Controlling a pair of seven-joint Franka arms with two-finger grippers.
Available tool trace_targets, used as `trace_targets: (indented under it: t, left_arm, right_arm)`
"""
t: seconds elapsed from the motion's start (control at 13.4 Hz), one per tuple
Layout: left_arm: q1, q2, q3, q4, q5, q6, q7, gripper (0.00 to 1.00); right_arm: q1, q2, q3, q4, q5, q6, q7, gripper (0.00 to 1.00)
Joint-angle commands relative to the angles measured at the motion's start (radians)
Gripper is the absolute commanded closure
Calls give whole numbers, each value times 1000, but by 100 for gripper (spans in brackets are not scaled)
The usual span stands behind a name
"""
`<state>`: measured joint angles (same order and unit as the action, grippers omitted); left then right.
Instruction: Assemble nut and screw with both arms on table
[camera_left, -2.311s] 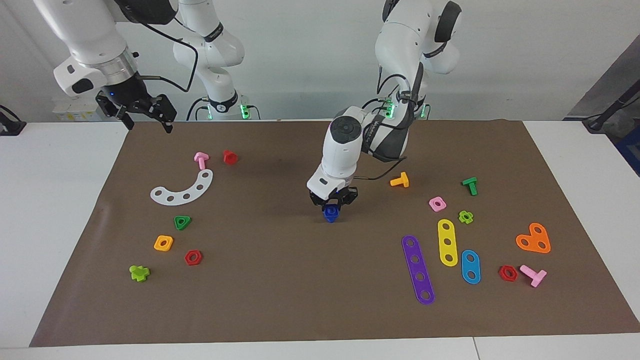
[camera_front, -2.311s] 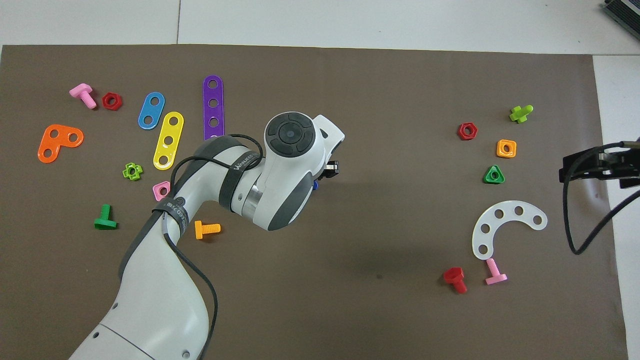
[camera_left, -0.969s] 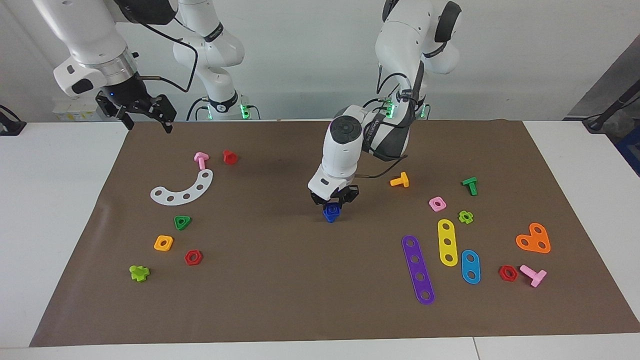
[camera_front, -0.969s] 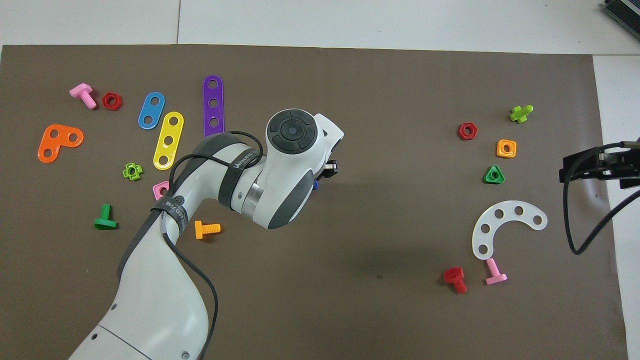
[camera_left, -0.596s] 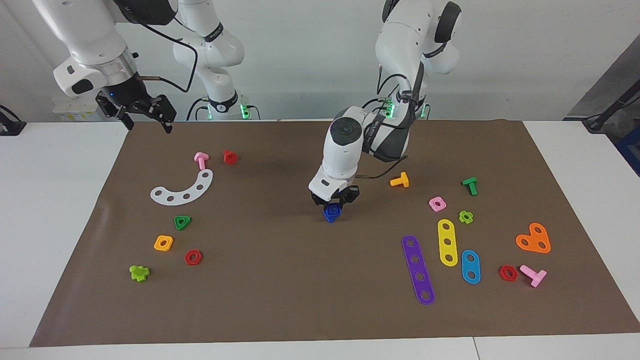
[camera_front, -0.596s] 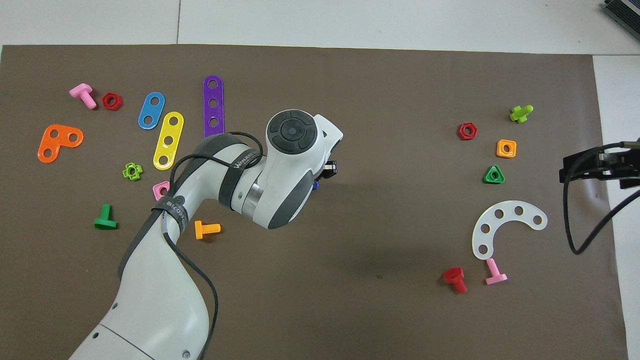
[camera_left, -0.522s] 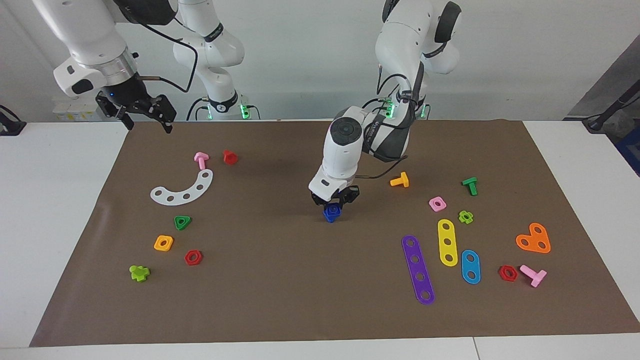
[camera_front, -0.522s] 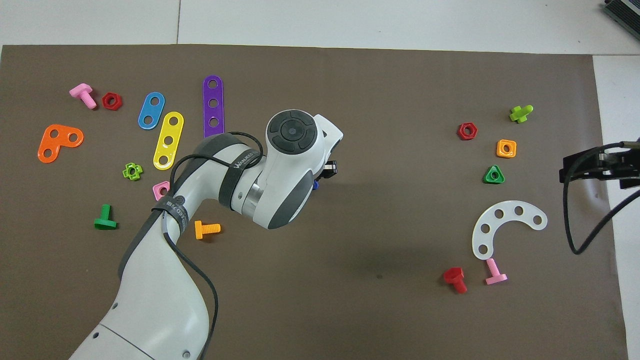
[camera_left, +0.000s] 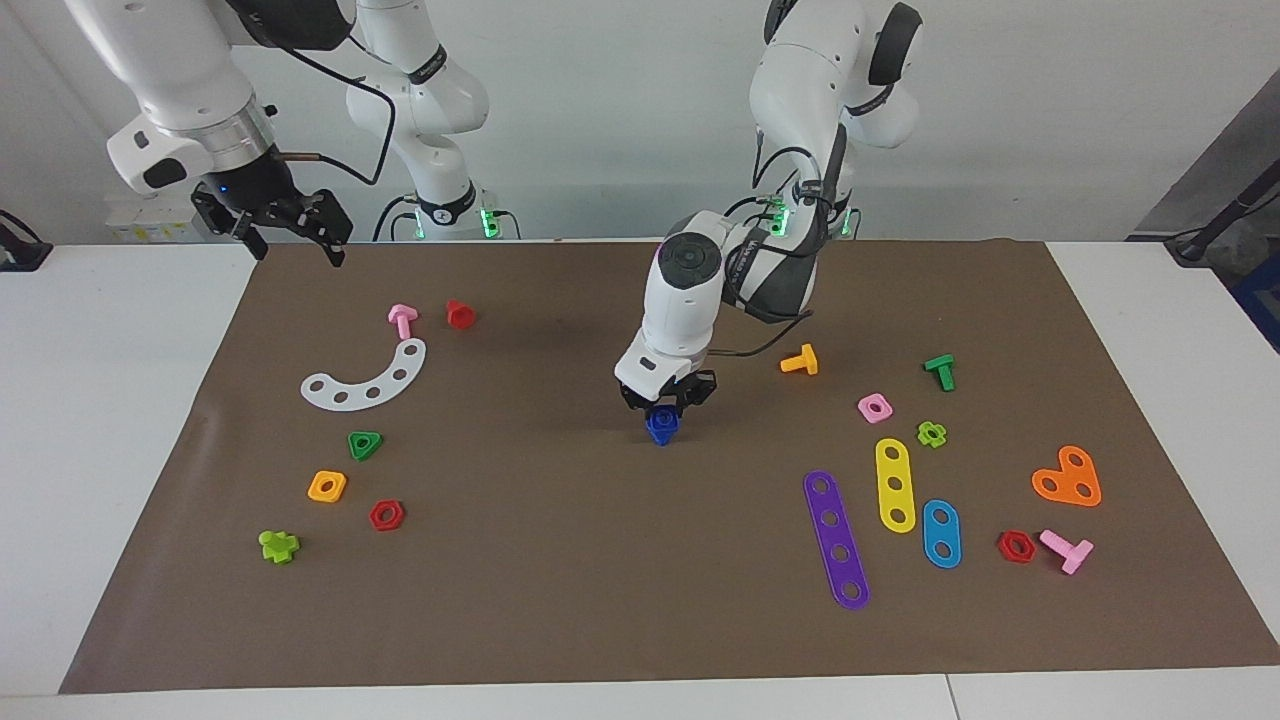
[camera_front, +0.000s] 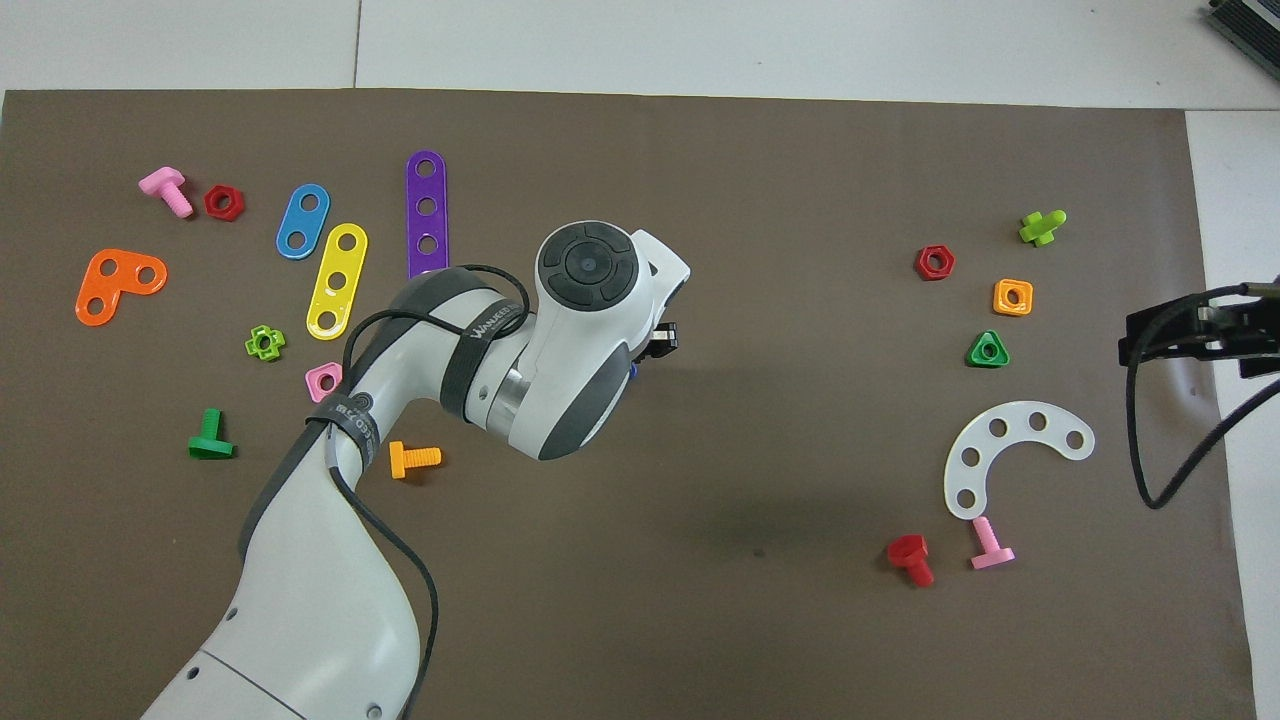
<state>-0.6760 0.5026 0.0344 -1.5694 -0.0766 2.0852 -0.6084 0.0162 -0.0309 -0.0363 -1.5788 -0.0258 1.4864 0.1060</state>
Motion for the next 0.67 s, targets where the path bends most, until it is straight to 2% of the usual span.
trace_targets:
  t: [0.0,0.3,0.6]
  left_arm:
    - [-16,2,13,17,-11,-24,-14,75]
    - [-17,1,15,19,-14,-59,-13,75]
    - [-19,1,13,5,-20,-42,-14,75]
  right_arm:
    - [-15,-21,3,-21,3,-9,-37,0]
    - [-15,-21,1,-23,3,-9,-37,0]
    - [-15,-21,1,-23,3,-9,-37,0]
